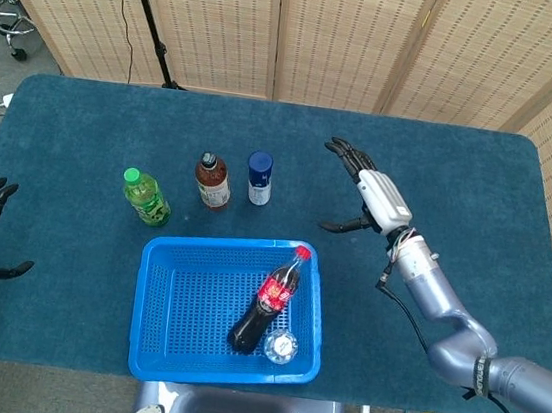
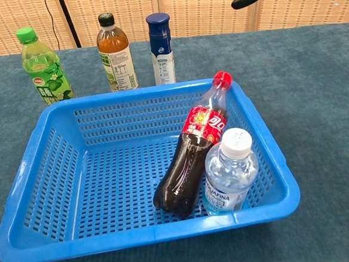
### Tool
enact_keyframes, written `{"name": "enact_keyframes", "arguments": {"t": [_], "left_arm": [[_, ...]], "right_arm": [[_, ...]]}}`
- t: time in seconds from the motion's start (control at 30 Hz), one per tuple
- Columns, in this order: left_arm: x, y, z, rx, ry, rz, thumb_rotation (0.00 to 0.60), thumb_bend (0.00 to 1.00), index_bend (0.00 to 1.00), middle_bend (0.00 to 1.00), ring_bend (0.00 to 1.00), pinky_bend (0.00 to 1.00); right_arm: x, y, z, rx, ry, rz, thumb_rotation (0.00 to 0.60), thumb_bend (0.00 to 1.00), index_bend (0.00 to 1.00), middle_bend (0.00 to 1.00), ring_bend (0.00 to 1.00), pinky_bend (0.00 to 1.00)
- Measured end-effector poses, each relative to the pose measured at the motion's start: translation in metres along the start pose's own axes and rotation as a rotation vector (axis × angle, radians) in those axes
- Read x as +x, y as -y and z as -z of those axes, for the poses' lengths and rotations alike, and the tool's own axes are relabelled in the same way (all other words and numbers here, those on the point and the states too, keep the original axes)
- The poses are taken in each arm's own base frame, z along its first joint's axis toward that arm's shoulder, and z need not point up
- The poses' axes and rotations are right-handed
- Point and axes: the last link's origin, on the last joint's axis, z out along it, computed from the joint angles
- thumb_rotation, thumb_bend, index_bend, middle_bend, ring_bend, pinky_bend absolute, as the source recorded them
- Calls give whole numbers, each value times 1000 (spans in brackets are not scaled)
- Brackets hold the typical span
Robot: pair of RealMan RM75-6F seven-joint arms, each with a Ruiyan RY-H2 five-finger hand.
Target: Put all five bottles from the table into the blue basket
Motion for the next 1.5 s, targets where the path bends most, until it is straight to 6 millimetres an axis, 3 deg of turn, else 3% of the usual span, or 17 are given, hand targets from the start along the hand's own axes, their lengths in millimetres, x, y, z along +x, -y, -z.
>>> {"name": "enact_keyframes", "arguments": {"t": [0.37,0.83,1.13,1.23,1.3,1.43,1.5], "left_arm": [[-2,4,-8,45,4,-13,600,0,0,0,0,0],[-4,10,-16,100,-3,-20,600,0,0,0,0,0],[-4,14,-18,121,-8,-17,600,0,0,0,0,0],[-4,15,-18,124,-8,-18,600,0,0,0,0,0],[-4,15,-18,127,-8,-18,600,0,0,0,0,0],[-4,16,-19,130,-7,-18,600,0,0,0,0,0],[-4,16,-20,132,-7,-17,600,0,0,0,0,0]], "right_arm": [[-33,-24,-55,-103,75,-125,600,0,0,0,0,0],[-80,-21,-104,-121,118,-199,600,0,0,0,0,8],[-104,-14,-122,-134,119,-298,600,0,0,1,5,138],[-110,-12,-127,-140,114,-321,600,0,51,84,100,228],[-113,-11,-130,-145,108,-334,600,0,171,258,224,310],[-120,-11,-134,-157,85,-381,600,0,343,454,387,433],[-119,-13,-135,-160,71,-385,600,89,443,543,497,539]]}}
